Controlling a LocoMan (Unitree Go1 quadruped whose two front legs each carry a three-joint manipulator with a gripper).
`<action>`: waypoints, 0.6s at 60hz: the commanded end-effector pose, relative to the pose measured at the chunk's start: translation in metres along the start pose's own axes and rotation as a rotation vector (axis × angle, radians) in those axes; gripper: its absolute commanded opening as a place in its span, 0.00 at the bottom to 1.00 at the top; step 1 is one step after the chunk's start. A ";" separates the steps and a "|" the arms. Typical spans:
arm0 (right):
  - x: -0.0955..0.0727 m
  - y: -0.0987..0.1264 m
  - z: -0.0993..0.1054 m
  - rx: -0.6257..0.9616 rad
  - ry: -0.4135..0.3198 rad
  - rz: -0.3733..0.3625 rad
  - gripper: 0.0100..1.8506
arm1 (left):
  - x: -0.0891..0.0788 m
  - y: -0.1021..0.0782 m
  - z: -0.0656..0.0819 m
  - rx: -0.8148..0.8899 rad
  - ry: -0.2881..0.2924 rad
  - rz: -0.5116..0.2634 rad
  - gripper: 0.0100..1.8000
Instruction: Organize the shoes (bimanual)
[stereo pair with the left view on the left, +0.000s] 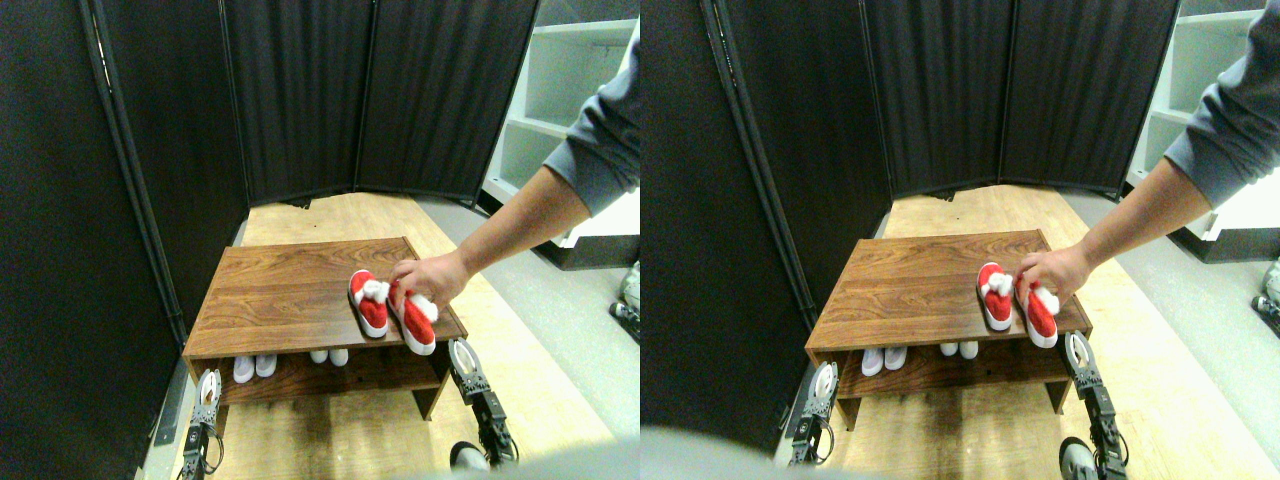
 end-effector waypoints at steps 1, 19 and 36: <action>0.002 0.005 0.002 -0.009 -0.019 0.016 0.00 | 0.002 -0.010 0.000 0.027 -0.014 -0.051 0.00; 0.004 0.004 0.007 0.003 -0.026 0.021 0.00 | 0.009 -0.013 -0.004 0.011 0.001 -0.045 0.00; 0.006 0.007 0.005 0.136 0.073 -0.065 0.89 | 0.015 -0.013 -0.007 0.008 0.023 -0.051 0.00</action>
